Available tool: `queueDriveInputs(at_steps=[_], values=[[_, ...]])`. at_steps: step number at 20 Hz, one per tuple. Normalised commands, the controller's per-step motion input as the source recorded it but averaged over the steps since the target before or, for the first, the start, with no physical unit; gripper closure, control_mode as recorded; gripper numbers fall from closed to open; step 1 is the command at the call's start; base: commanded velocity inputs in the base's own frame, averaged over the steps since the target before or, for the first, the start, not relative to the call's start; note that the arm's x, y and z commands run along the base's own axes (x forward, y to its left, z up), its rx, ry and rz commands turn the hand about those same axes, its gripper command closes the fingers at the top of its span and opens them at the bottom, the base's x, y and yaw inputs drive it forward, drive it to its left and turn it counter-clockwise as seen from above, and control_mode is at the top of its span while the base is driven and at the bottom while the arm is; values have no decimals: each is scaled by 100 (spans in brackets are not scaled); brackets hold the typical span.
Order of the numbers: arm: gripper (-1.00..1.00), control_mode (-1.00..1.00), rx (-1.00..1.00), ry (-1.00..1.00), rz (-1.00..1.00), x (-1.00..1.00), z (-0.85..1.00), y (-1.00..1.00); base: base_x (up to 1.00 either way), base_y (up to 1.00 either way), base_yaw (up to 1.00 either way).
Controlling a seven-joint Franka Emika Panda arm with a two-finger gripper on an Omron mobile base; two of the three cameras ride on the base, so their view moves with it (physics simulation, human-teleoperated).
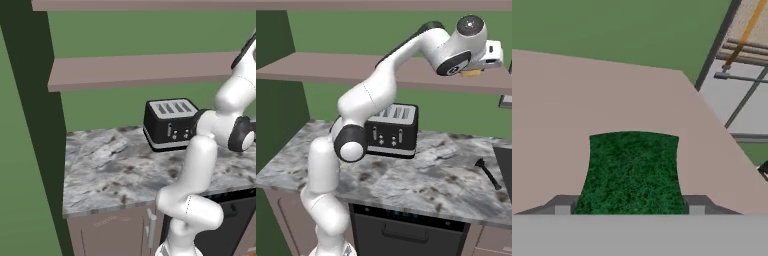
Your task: Locate and retrieve the dish brush and sponge from the cabinet. Place them next to the sink.
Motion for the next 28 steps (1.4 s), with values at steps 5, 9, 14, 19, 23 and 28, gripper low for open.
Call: queueDriveInputs(at_steps=[5,9,14,19,23,28], values=[[100,-100,-28,-16,0,-96,-38,-64,0,0,0],[100,-100,-28,-23,2,-100,-21,-48,0,0,0],[100,-100,-33,-22,0,-89,-1,-25,0,0,0],[100,-100,-30,1,-6,-20,-15,-26,0,0,0],[100,-100,-15,17,-4,-8,-8,-19,0,0,0],[100,-100,-9,15,-8,-22,-5,-15,0,0,0]])
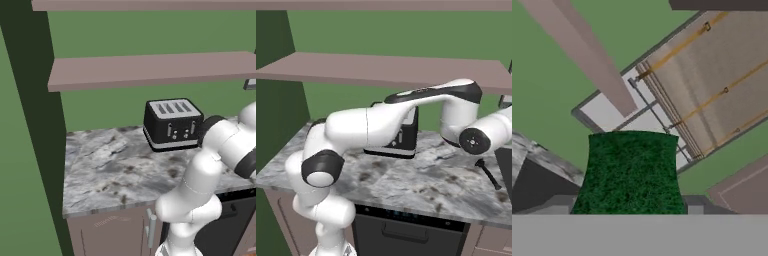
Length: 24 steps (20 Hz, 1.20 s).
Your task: Locate and retrieve the dish brush and sponge from the cabinet. Place them next to the sink.
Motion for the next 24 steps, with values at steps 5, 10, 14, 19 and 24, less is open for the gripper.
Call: queueDriveInputs(at_steps=[5,10,14,19,24], values=[[100,-100,-6,28,-12,-10,-9,-30,0,0,0],[100,-100,0,36,-10,-9,-36,-10,0,0,0],[100,-100,9,35,-9,-17,-56,-13,0,0,0],[100,-100,12,34,-5,-31,-52,-5,0,0,0],[100,-100,16,30,0,-39,-47,1,0,0,0]])
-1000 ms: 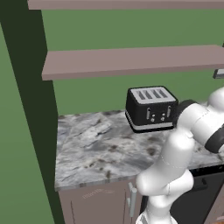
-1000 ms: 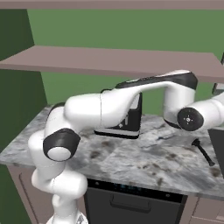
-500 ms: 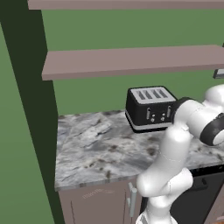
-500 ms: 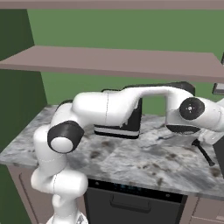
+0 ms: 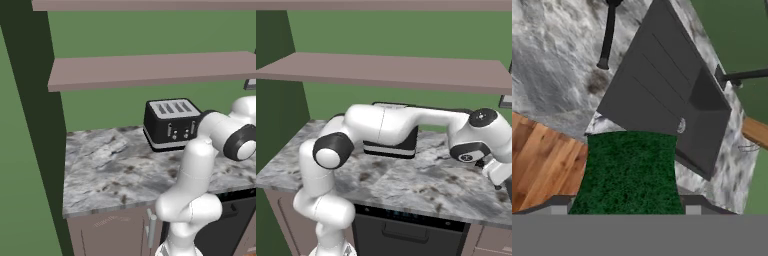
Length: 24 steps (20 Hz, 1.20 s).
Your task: Locate and retrieve the dish brush and sponge from the cabinet. Place them next to the sink.
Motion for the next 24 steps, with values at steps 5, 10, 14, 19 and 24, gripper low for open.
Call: queueDriveInputs(at_steps=[5,10,14,19,24], values=[[100,-100,21,23,0,-49,-43,3,0,0,0],[100,-100,14,26,2,-38,-36,22,0,0,0],[100,-100,16,32,13,-12,-35,24,0,0,0],[100,-100,35,17,25,0,-36,5,0,0,0],[100,-100,50,3,21,0,-30,-1,0,0,0]])
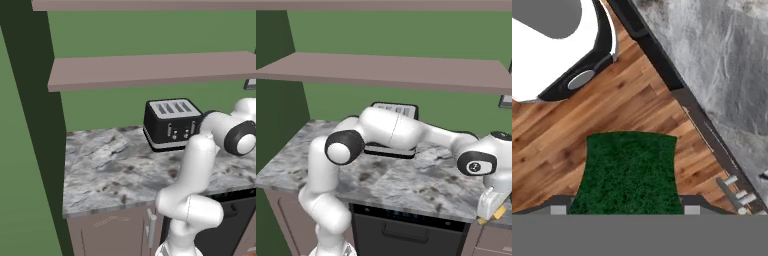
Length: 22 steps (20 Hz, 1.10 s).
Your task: Locate and retrieve the dish brush and sponge from the cabinet. Place them next to the sink.
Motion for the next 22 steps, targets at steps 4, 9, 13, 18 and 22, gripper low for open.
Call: queueDriveInputs(at_steps=[4,9,13,18,22], values=[[100,-100,50,-7,8,-1,-14,-10,0,0,0],[100,-100,29,-14,-2,0,9,-16,0,0,0],[100,-100,6,-6,0,1,4,-6,0,0,0],[100,-100,0,-1,0,6,0,3,0,0,0],[100,-100,3,-6,-2,19,-6,38,0,0,0]])
